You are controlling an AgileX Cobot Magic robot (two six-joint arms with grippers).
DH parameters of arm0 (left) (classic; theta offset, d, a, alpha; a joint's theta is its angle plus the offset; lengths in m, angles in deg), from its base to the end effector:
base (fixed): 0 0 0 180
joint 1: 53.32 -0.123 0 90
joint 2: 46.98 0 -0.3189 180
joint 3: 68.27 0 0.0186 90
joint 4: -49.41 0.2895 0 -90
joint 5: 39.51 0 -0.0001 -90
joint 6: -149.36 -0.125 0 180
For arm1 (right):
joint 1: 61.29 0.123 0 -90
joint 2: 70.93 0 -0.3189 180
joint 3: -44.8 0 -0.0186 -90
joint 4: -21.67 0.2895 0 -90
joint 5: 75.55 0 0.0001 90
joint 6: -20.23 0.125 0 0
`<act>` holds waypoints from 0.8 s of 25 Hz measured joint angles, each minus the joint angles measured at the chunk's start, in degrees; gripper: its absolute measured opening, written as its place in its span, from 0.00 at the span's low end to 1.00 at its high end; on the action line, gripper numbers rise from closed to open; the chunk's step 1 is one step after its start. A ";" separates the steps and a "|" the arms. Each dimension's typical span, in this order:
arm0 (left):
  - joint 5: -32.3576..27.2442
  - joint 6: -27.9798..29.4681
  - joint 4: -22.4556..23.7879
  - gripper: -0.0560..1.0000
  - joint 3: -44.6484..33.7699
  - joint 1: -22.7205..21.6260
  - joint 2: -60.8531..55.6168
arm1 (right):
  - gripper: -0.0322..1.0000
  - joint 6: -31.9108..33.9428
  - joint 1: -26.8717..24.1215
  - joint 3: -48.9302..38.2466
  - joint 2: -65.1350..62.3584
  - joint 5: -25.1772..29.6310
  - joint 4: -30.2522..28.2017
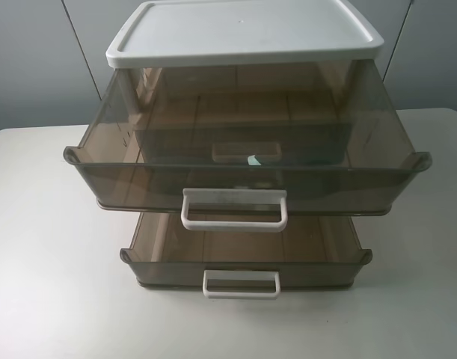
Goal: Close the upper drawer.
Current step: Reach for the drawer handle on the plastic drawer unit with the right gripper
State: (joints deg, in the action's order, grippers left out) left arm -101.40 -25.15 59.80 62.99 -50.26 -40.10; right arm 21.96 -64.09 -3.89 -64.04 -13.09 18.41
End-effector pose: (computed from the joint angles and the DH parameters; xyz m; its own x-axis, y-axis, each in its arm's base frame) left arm 0.0227 0.0187 0.2837 -0.4542 0.0147 -0.8908 -0.0931 0.9936 0.0639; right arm 0.0215 -0.0074 0.2815 -0.4686 0.0268 -0.8830 0.0951 0.9953 -0.0203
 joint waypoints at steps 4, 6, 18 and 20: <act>0.00 0.00 0.00 0.76 0.00 0.00 0.00 | 0.64 0.00 0.00 0.00 0.00 0.00 0.00; 0.00 0.00 0.00 0.76 0.00 0.00 0.00 | 0.64 0.00 0.00 0.00 0.00 0.00 0.00; 0.00 0.00 0.00 0.76 0.00 0.00 0.00 | 0.63 0.74 0.00 3.53 4.56 1.01 -3.91; 0.00 0.00 0.00 0.76 0.00 0.00 0.00 | 0.63 1.51 0.73 5.49 8.94 1.01 -6.87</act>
State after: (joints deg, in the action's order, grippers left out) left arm -101.40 -25.15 59.80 62.99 -50.26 -40.10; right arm 23.47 -63.37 1.60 -55.09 -12.08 11.55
